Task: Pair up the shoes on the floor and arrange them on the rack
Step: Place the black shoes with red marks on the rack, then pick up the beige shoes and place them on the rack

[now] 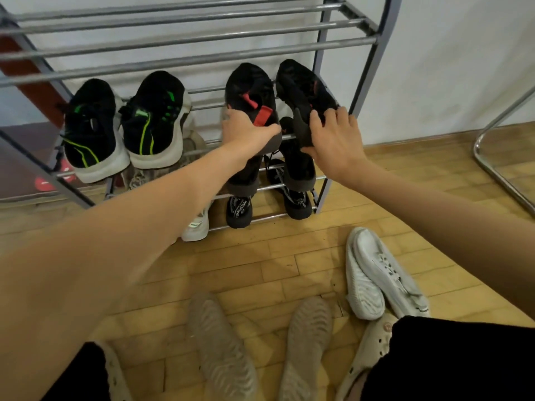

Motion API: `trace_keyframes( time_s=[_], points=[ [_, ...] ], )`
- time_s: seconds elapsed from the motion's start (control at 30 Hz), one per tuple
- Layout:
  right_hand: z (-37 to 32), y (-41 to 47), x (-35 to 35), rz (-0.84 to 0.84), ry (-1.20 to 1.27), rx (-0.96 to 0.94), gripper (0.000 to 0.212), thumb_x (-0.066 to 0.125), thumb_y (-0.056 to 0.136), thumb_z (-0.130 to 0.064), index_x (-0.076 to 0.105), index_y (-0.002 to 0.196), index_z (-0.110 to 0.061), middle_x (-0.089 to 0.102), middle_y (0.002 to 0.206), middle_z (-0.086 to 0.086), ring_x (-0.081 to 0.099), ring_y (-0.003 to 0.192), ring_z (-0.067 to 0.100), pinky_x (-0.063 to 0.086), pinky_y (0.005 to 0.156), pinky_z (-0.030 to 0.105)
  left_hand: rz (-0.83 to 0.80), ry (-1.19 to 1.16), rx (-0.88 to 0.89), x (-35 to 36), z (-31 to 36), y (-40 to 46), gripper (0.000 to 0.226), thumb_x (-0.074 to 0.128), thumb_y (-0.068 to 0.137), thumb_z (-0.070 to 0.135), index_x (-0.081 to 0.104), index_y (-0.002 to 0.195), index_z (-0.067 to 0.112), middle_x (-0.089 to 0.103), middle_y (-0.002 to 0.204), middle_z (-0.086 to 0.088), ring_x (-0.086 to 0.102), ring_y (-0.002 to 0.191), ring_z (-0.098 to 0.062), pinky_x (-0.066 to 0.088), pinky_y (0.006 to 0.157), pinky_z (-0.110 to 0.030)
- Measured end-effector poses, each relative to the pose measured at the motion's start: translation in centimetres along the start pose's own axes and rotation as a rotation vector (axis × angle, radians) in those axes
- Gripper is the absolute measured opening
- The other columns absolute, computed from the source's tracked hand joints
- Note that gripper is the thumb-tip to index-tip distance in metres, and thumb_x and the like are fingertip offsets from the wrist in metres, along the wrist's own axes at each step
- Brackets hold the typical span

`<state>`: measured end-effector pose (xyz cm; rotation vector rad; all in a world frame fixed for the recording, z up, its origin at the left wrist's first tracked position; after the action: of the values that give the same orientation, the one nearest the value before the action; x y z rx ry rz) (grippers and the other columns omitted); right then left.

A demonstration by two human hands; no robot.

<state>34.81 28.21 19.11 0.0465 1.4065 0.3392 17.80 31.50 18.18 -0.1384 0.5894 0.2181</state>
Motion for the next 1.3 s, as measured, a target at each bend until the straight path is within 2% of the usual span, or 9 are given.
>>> trace_keyframes(
  time_s=[0.1, 0.17, 0.43, 0.63, 0.73, 0.87, 1.0, 1.17, 1.3],
  points=[
    [-0.3, 0.4, -0.6, -0.017, 0.014, -0.002, 0.066, 0.066, 0.085, -0.040, 0.043, 0.134, -0.001, 0.050, 0.128, 0.026, 0.043, 0.124, 0.041, 0.037, 0.102, 0.049, -0.073, 0.006, 0.105, -1.5, -0.1, -1.4, 0.053, 0.074, 0.075, 0.033, 0.053, 0.122, 0.016, 0.061, 0.110, 0.002, 0.055, 0.098, -0.014, 0.042, 0.071, -0.020],
    [-0.3, 0.3, -0.7, -0.032, 0.037, -0.001, 0.063, 0.068, 0.085, -0.033, 0.043, 0.134, -0.003, 0.049, 0.130, 0.025, 0.041, 0.125, 0.041, 0.036, 0.103, 0.050, -0.101, 0.046, 0.183, -2.3, -0.3, -2.6, 0.041, 0.070, 0.079, 0.023, 0.056, 0.117, 0.016, 0.062, 0.105, 0.003, 0.057, 0.097, -0.014, 0.045, 0.075, -0.021],
    [-2.7, -7.6, 2.6, 0.021, 0.063, -0.096, 0.080, 0.052, 0.084, -0.004, 0.010, 0.151, -0.003, 0.002, 0.157, 0.029, 0.002, 0.146, 0.043, 0.006, 0.118, 0.051, -0.126, 0.203, 0.258, -2.4, -8.1, -10.2, 0.045, 0.062, 0.085, 0.017, 0.050, 0.128, 0.011, 0.055, 0.109, -0.002, 0.057, 0.094, -0.016, 0.049, 0.083, -0.031],
    [-8.1, -18.9, 11.5, -0.607, -0.001, -0.396, 0.060, 0.051, 0.088, -0.010, 0.028, 0.143, -0.002, 0.023, 0.151, 0.025, 0.023, 0.141, 0.039, 0.029, 0.111, 0.047, -0.342, 0.425, -0.165, 1.0, -20.4, -16.7, 0.052, 0.063, 0.087, 0.024, 0.043, 0.133, 0.007, 0.050, 0.129, -0.015, 0.052, 0.117, -0.031, 0.042, 0.085, -0.034],
    [-10.9, -24.7, 15.3, -1.046, 0.038, -0.374, 0.052, 0.048, 0.094, -0.012, 0.031, 0.143, -0.005, 0.032, 0.146, 0.021, 0.035, 0.134, 0.037, 0.037, 0.104, 0.046, -0.445, 0.491, -0.428, 2.4, -27.0, -22.3, 0.075, 0.064, 0.090, 0.031, 0.025, 0.147, 0.003, 0.029, 0.149, -0.023, 0.032, 0.136, -0.039, 0.034, 0.106, -0.042],
    [-13.2, -30.2, 16.7, -0.997, 0.199, 0.020, 0.054, 0.041, 0.096, -0.013, 0.021, 0.145, -0.001, 0.023, 0.150, 0.027, 0.027, 0.137, 0.042, 0.028, 0.110, 0.047, -0.400, 0.457, -0.562, 2.4, -32.4, -26.4, 0.094, 0.067, 0.085, 0.040, 0.011, 0.149, 0.000, 0.021, 0.151, -0.025, 0.026, 0.138, -0.040, 0.034, 0.108, -0.042],
    [-14.3, -33.8, 17.0, -0.832, 0.198, 0.253, 0.061, 0.047, 0.097, -0.025, 0.024, 0.144, 0.005, 0.034, 0.141, 0.033, 0.038, 0.127, 0.043, 0.037, 0.104, 0.047, -0.439, 0.785, -0.208, 1.6, -33.0, -25.8, 0.083, 0.068, 0.083, 0.033, 0.023, 0.145, 0.000, 0.032, 0.144, -0.025, 0.034, 0.130, -0.041, 0.036, 0.106, -0.045],
    [-14.2, -35.8, 17.8, -1.045, 0.354, 0.701, 0.103, 0.052, 0.088, -0.058, 0.001, 0.148, 0.008, 0.023, 0.151, 0.026, 0.032, 0.135, 0.039, 0.034, 0.105, 0.044, -0.700, 1.002, 0.327, 1.5, -34.9, -22.7, 0.092, 0.074, 0.080, 0.018, 0.016, 0.152, 0.016, 0.010, 0.159, -0.011, 0.007, 0.147, -0.032, 0.012, 0.119, -0.049],
    [-14.8, -37.6, 20.0, -1.192, 0.537, 0.889, 0.122, 0.067, 0.076, -0.060, -0.007, 0.148, 0.005, 0.029, 0.151, 0.021, 0.035, 0.135, 0.038, 0.039, 0.103, 0.047, -0.747, 1.341, 0.695, 2.0, -35.9, -20.7, 0.090, 0.070, 0.082, 0.013, 0.014, 0.153, 0.018, 0.015, 0.159, -0.007, 0.012, 0.146, -0.030, 0.011, 0.119, -0.051]
  ],
)
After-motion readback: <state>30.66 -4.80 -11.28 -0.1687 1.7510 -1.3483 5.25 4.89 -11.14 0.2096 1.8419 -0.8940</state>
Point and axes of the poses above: each hand's wrist, its own y-axis towards the middle knuckle, its own x-axis out of the palm, z = x × y, the point moved 4 cm from there along y, towards the middle knuckle
